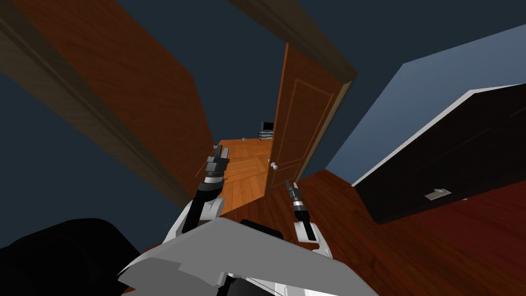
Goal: Push the door open
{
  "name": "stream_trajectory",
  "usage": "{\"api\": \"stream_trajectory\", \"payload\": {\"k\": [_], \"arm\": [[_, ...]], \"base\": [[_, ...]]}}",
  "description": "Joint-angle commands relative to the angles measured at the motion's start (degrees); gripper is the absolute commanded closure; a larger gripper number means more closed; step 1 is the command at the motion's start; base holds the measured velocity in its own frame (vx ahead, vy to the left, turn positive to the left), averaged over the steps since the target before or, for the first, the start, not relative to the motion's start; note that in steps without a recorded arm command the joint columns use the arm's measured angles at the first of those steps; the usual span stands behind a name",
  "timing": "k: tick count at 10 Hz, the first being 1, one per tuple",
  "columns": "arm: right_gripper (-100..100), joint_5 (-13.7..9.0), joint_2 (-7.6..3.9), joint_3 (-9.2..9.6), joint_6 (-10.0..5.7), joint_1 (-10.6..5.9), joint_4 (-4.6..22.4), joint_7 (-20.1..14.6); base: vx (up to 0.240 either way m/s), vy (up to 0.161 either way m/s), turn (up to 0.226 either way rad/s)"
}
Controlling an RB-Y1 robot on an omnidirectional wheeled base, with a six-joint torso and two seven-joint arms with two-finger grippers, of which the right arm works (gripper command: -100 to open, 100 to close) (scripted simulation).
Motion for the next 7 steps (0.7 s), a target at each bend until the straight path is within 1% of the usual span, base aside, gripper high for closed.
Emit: {"api": "stream_trajectory", "payload": {"k": [1, 2, 3, 4, 5, 6, 7], "arm": [[-100, 0.5, -0.11, 0.53, -1.1, -0.91, 2.86, 2.86], [-100, 0.76, -0.19, 0.76, -1.77, -1.79, 4.8, 4.42], [-100, 0.76, -0.19, 0.76, -1.77, -1.79, 5.28, 4.81], [-100, 1.02, -0.28, 0.99, -2.44, -2.68, 7.42, 6.53], [-100, 1.28, -0.36, 1.22, -3.12, -3.56, 8.99, 8.25], [-100, 1.28, -0.36, 1.22, -3.12, -3.56, 9.56, 8.25], [-100, 1.52, -0.42, 1.43, -3.73, -4.37, 11.51, 9.82]], "base": [[0.074, -0.074, 0.155], [0.079, -0.08, 0.197], [0.049, -0.058, 0.042], [0.034, -0.046, 0.071], [0.052, -0.064, 0.147], [0.041, -0.047, 0.058], [0.04, -0.038, 0.075]]}}
